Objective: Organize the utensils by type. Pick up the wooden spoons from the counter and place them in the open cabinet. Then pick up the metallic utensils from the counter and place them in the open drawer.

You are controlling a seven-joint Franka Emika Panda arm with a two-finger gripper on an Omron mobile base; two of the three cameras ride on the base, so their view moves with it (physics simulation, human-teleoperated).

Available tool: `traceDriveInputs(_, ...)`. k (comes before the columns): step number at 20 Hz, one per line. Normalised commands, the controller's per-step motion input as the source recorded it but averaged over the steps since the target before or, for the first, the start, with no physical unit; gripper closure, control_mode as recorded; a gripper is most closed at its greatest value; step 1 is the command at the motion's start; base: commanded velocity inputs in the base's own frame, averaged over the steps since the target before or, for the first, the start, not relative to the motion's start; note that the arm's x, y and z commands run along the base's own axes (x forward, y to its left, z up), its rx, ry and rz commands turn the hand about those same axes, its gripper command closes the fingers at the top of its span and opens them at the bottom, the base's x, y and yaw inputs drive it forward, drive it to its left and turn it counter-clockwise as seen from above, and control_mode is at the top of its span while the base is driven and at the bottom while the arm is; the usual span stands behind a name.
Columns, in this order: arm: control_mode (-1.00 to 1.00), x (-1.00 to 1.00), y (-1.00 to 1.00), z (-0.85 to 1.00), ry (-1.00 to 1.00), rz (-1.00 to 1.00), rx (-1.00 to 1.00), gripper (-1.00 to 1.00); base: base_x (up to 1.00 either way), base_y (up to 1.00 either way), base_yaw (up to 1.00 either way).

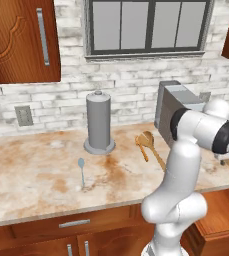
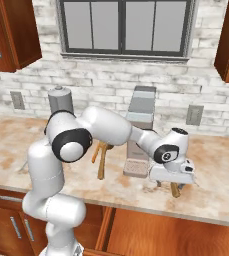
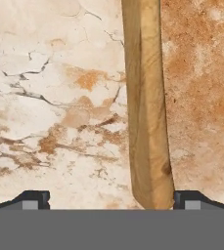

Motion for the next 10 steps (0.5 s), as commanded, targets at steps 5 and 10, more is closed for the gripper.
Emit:
traceDriveInputs(5, -1.0, 0.02, -0.04, -0.27, 0.0, 0.0, 0.01, -1.0, 0.0, 0.0, 0.0)
traceDriveInputs(10, -1.0, 0.03, -0.13, -0.11, 0.0, 0.0, 0.05, -1.0, 0.0, 0.0, 0.0)
